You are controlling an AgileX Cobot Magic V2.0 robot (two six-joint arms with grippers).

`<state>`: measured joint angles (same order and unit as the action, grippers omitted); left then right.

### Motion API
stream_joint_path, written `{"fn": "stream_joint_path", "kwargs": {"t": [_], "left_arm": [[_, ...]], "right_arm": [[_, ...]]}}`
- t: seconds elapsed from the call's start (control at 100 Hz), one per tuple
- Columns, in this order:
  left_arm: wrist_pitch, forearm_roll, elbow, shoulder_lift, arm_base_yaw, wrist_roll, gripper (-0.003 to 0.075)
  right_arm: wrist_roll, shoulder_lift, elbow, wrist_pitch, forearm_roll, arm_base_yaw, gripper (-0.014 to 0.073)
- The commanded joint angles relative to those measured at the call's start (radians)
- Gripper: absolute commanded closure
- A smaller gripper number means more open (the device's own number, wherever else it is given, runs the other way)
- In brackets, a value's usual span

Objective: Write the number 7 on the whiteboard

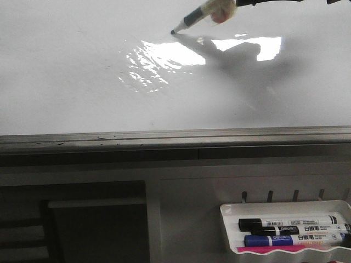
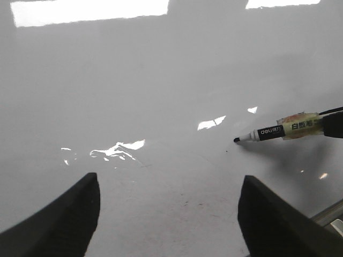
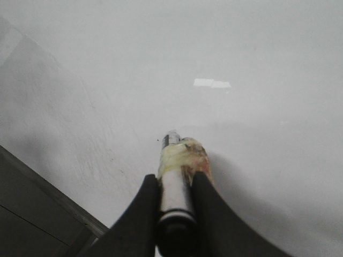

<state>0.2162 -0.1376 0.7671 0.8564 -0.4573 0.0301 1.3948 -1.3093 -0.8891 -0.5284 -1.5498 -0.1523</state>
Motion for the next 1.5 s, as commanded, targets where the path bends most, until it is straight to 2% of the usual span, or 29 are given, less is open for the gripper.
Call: {"fn": "stream_joint_path", "kwargs": {"t": [0.0, 0.48, 0.79, 1.07, 1.18, 1.49], "left_arm": [[-0.076, -0.011, 0.024, -0.007, 0.005, -0.011, 0.0229], [-0.076, -0.011, 0.024, -0.007, 0.005, -0.011, 0.0229], [-0.074, -0.011, 0.024, -0.007, 0.005, -0.011, 0.0229], [-0.074, -0.011, 0.024, -0.007, 0.005, -0.011, 0.0229], [-0.074, -0.011, 0.024, -0.007, 0.005, -0.011, 0.0229], [-0.074, -0.011, 0.024, -0.007, 0.005, -0.011, 0.0229]], "right_arm": [[0.018, 0.017, -0.026, 0.045, -0.029, -0.001, 0.0648], [-0.001, 0.134, 0.061, 0.258, 0.042, 0.002, 0.0648], [-0.015, 0.144, 0.072, 0.209, 0.055, 0.060, 0.0648], [-0.056, 0.144, 0.078, 0.160, 0.091, 0.060, 0.0648], [-0.094, 0.144, 0.108, 0.144, 0.128, 0.060, 0.0648], [-0.105, 0.146, 0.235, 0.096, 0.128, 0.060, 0.0648]]}}
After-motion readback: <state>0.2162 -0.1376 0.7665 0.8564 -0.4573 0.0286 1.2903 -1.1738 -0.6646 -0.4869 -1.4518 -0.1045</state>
